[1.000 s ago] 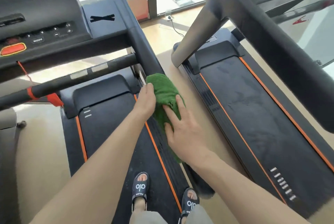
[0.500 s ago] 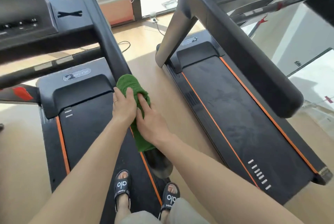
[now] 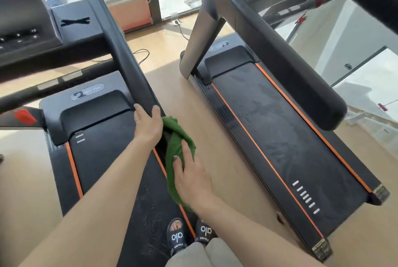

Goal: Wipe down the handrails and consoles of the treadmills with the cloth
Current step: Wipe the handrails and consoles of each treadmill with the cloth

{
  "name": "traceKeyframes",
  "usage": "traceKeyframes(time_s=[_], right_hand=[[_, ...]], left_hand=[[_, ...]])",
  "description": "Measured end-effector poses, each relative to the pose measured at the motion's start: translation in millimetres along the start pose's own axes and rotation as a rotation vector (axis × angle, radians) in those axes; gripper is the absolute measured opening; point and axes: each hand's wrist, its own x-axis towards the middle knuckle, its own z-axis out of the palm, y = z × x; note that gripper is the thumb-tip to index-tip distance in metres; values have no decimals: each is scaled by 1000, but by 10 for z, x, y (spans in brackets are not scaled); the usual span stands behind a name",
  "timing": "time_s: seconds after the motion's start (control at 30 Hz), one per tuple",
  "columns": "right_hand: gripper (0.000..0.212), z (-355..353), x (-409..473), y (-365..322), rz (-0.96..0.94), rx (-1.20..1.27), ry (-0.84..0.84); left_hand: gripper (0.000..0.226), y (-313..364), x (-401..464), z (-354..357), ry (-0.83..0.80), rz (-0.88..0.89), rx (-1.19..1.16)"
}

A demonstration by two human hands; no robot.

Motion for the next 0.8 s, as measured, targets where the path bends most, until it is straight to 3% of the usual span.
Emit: traceKeyframes(time_s=[0.27, 0.37, 0.43, 0.5, 0.57, 0.63, 0.8], right_hand=[[65, -18, 1001, -366, 280, 221, -213], [66, 35, 641, -83, 307, 249, -159], [56, 75, 270, 79, 321, 252, -56], [42, 177, -106, 120, 273, 283, 124], [51, 375, -364, 121, 191, 278, 271], [69, 553, -426, 162, 70, 101, 375], [55, 514, -76, 272, -347, -451, 559]], left_hand=[[71, -52, 63, -127, -66, 2, 57], [71, -40, 15, -127, -72, 18, 73], [71, -36, -14, -132, -71, 17, 86], [72, -29, -30, -131, -72, 25, 92], [72, -40, -37, -125, -72, 38, 96], [71, -63, -27, -142, -66, 49, 113], [71, -115, -9, -139, -54, 84, 144]])
